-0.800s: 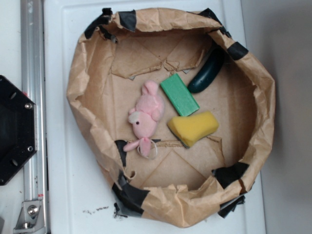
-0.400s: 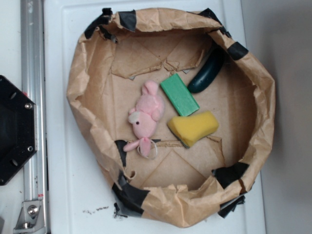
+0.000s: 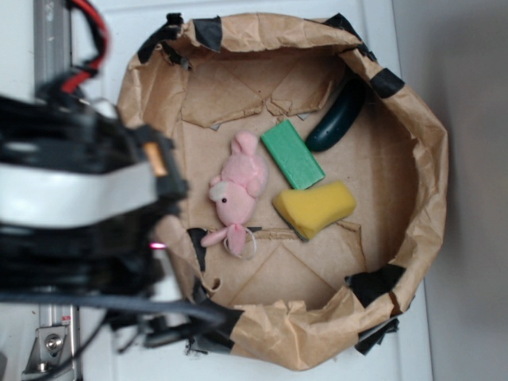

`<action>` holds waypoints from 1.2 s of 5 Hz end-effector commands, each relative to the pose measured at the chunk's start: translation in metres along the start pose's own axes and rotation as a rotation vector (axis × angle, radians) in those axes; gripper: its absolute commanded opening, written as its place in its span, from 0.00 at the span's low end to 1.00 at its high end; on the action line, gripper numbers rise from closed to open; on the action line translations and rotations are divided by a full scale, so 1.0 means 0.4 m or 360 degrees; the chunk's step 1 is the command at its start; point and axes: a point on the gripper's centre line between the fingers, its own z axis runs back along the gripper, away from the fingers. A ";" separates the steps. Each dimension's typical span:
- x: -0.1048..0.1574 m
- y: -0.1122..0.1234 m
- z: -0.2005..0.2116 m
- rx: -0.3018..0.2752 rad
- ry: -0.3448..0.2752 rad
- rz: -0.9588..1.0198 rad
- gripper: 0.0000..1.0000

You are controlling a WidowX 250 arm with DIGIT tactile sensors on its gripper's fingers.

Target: Grab the green sponge.

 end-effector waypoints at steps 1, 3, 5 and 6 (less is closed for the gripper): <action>0.140 0.000 -0.214 -0.0196 -0.0071 0.0196 1.00; 0.200 -0.043 -0.356 -0.0133 0.0115 0.0109 1.00; 0.163 -0.089 -0.369 -0.0038 0.0160 0.0131 0.00; 0.179 -0.088 -0.317 -0.0057 0.0100 0.0102 0.00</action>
